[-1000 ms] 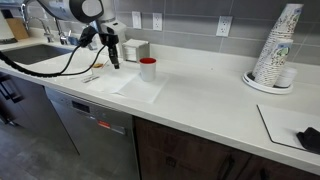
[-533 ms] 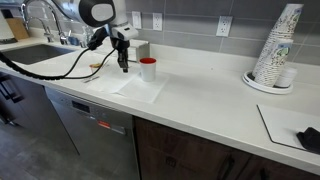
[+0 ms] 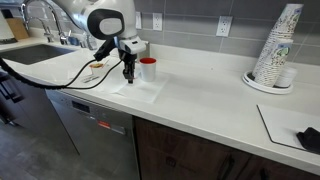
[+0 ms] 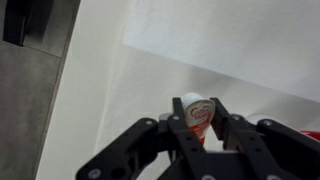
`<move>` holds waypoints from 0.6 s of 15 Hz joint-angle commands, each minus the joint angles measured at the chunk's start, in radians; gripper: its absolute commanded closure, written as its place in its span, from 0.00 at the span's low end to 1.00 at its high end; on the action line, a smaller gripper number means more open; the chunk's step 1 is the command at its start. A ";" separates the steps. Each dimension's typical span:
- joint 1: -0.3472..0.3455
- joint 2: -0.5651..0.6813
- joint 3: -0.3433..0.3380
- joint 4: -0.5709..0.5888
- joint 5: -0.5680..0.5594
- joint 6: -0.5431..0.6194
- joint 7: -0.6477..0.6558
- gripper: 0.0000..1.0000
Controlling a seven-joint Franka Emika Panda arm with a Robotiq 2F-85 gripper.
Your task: Place the coffee capsule on the serviette
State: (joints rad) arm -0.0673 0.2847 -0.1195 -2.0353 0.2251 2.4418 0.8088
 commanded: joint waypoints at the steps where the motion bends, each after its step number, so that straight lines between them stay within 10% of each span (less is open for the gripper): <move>1: 0.002 0.032 -0.014 -0.001 0.007 0.029 0.022 0.64; 9: 0.091 -0.161 0.031 -0.129 -0.109 -0.021 -0.027 0.01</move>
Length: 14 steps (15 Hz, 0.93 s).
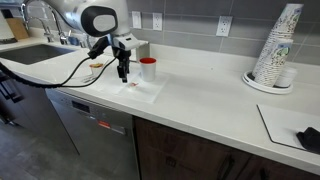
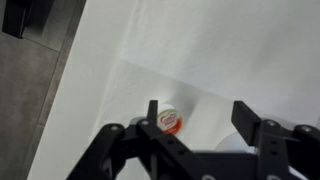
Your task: Place the coffee capsule on the serviette
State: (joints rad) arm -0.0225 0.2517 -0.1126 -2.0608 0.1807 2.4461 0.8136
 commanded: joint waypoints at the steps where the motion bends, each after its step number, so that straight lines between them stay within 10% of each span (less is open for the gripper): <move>1: 0.072 -0.163 0.036 -0.127 -0.113 -0.037 -0.012 0.00; 9: 0.157 -0.347 0.208 -0.193 -0.369 -0.163 -0.045 0.00; 14: 0.148 -0.338 0.238 -0.166 -0.329 -0.169 -0.084 0.00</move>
